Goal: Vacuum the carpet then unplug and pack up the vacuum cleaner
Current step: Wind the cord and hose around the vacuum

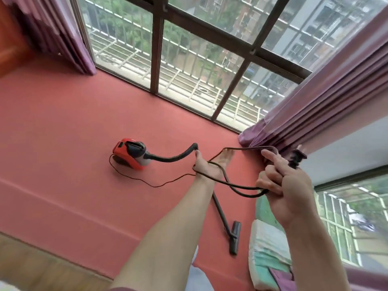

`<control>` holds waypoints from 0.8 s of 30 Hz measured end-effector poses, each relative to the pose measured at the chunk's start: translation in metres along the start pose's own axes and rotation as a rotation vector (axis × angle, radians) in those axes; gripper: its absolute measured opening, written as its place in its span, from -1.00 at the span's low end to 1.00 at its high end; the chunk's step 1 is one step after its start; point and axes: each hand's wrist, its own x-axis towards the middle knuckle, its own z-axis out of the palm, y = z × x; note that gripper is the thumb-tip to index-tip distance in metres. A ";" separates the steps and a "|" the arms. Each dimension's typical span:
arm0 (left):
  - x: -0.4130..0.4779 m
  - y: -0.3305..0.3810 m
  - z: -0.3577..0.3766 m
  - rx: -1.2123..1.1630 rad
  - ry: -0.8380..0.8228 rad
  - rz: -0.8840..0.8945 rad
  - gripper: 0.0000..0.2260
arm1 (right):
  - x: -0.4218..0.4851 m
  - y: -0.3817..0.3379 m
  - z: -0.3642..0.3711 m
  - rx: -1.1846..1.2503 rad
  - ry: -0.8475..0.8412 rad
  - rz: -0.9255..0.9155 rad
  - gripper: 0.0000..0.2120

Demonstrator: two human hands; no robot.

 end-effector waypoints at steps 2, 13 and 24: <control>0.005 -0.004 0.016 0.017 0.019 0.080 -0.37 | 0.004 -0.002 -0.008 0.036 0.058 -0.028 -0.74; -0.019 0.047 0.049 1.207 0.339 0.551 -0.69 | 0.156 0.088 -0.039 0.184 0.351 0.259 -0.69; -0.104 0.114 0.091 2.063 0.477 0.971 -0.60 | 0.202 0.203 0.114 -0.130 -0.141 0.671 -0.74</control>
